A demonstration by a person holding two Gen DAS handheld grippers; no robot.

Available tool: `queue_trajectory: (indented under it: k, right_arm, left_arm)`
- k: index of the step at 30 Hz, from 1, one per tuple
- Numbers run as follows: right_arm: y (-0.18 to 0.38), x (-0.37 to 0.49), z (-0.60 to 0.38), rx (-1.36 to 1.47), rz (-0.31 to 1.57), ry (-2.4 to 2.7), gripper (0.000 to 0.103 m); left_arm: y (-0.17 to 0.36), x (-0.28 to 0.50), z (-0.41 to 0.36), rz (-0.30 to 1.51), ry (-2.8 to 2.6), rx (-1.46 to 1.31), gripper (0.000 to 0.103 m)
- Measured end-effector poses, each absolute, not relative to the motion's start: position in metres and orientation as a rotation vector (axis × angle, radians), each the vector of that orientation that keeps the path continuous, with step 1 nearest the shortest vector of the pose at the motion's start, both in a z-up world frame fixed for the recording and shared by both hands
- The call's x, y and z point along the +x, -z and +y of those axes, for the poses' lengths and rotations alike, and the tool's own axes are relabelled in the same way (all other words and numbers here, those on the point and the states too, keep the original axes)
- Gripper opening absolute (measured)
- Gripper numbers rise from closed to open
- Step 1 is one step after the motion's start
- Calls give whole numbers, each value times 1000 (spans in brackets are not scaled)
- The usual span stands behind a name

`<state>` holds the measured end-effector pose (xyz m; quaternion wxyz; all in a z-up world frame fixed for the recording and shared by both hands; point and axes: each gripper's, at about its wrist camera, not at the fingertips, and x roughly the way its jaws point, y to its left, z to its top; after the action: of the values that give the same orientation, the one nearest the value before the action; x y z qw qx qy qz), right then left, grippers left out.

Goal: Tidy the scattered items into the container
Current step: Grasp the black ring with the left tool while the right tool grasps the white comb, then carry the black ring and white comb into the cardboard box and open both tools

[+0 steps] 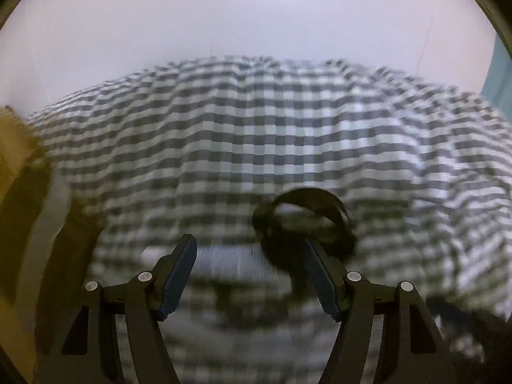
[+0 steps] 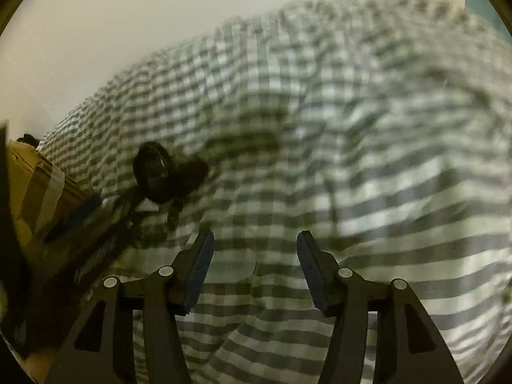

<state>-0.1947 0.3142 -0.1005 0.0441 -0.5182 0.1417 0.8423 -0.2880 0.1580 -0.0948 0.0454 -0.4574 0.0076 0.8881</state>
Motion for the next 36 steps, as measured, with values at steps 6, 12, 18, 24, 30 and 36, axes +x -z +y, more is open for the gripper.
queue_trajectory:
  k: [6, 12, 18, 24, 30, 36]
  right_arm:
    - [122, -197, 302, -1659, 439, -2554, 64]
    - [114, -181, 296, -1672, 601, -2560, 63]
    - [125, -187, 279, -1729, 720, -2550, 62]
    - [118, -184, 277, -1609, 654, -2575, 16]
    - [85, -191, 267, -1504, 591, -2693, 1]
    - [101, -204, 273, -1499, 872, -2622, 14]
  left_arm:
    - [120, -312, 161, -66, -2603, -1487, 19]
    - [89, -286, 147, 28, -2651, -1405, 11]
    - [38, -240, 121, 53, -2716, -1319, 11]
    - [-13, -243, 106, 29, -2738, -1278, 11]
    - [-31, -242, 80, 46, -2788, -1257, 11]
    - [-36, -239, 44, 18, -2813, -1252, 11]
